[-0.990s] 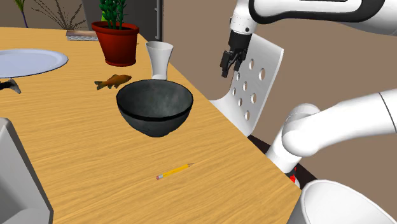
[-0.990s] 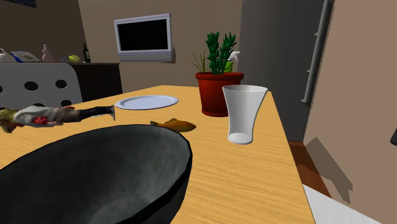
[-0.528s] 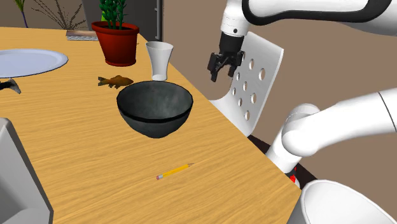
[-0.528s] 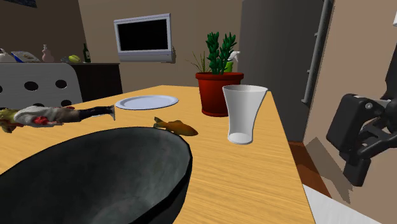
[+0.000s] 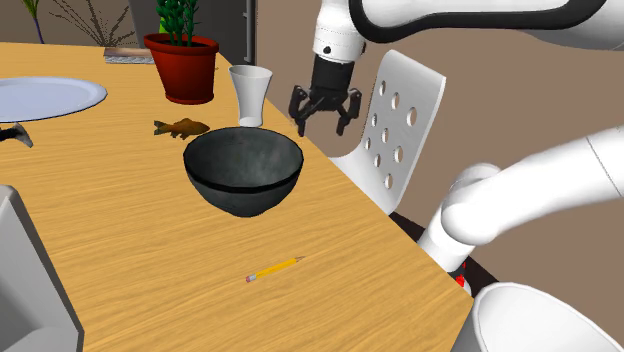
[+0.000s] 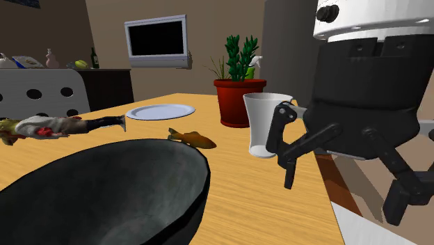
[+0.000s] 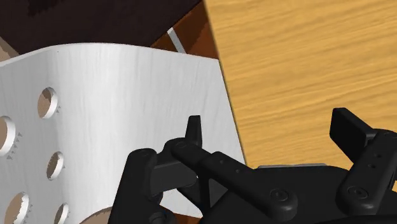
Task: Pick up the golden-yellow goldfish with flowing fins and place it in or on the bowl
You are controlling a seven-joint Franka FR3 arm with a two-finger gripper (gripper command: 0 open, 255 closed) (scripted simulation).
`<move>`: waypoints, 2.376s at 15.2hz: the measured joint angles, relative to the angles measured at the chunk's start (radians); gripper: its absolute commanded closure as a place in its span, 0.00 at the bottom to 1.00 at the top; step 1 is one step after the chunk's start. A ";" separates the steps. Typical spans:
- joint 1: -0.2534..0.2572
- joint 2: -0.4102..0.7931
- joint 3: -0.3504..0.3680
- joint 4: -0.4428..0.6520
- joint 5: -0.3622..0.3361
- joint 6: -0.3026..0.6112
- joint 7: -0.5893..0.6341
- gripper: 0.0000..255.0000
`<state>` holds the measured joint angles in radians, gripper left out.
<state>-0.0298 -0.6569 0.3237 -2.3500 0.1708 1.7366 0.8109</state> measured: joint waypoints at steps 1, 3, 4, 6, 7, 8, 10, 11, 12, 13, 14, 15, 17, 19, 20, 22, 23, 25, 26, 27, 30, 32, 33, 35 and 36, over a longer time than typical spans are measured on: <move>-0.009 0.033 0.032 0.029 0.014 0.010 0.061 0.00; -0.029 0.082 0.081 0.064 0.033 0.034 0.172 0.00; -0.041 0.115 0.108 0.092 0.038 0.045 0.229 0.00; -0.062 0.169 0.160 0.142 0.047 0.062 0.347 0.00; -0.074 0.199 0.185 0.172 0.047 0.068 0.407 0.00; -0.088 0.235 0.211 0.204 0.043 0.077 0.466 0.00; -0.120 0.318 0.259 0.277 0.021 0.095 0.582 0.00; -0.129 0.347 0.282 0.307 0.013 0.098 0.643 0.00; -0.138 0.384 0.310 0.337 -0.001 0.108 0.710 0.00; -0.148 0.428 0.336 0.372 -0.022 0.118 0.777 0.00; -0.157 0.475 0.360 0.410 -0.047 0.125 0.844 0.00; -0.166 0.527 0.380 0.457 -0.077 0.125 0.909 0.00; -0.171 0.621 0.408 0.549 -0.140 0.117 1.034 0.00; -0.155 0.727 0.427 0.641 -0.215 0.113 1.167 0.00; -0.144 0.770 0.429 0.682 -0.246 0.108 1.226 0.00; -0.107 0.861 0.423 0.780 -0.311 0.087 1.342 0.00; -0.088 0.908 0.414 0.832 -0.342 0.076 1.390 0.00; -0.065 0.953 0.404 0.868 -0.372 0.078 1.437 0.00; -0.060 0.962 0.401 0.870 -0.379 0.084 1.446 0.00; -0.060 0.966 0.400 0.862 -0.382 0.096 1.450 0.00; -0.060 0.976 0.396 0.834 -0.389 0.131 1.456 0.00; -0.058 0.980 0.395 0.825 -0.393 0.144 1.460 0.00; -0.059 0.981 0.394 0.822 -0.393 0.147 1.460 0.00; -0.059 0.981 0.394 0.820 -0.393 0.149 1.460 0.00; -0.059 0.980 0.394 0.819 -0.393 0.149 1.460 0.00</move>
<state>-0.0891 0.3235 0.7178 -1.5305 -0.2224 1.8861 2.2709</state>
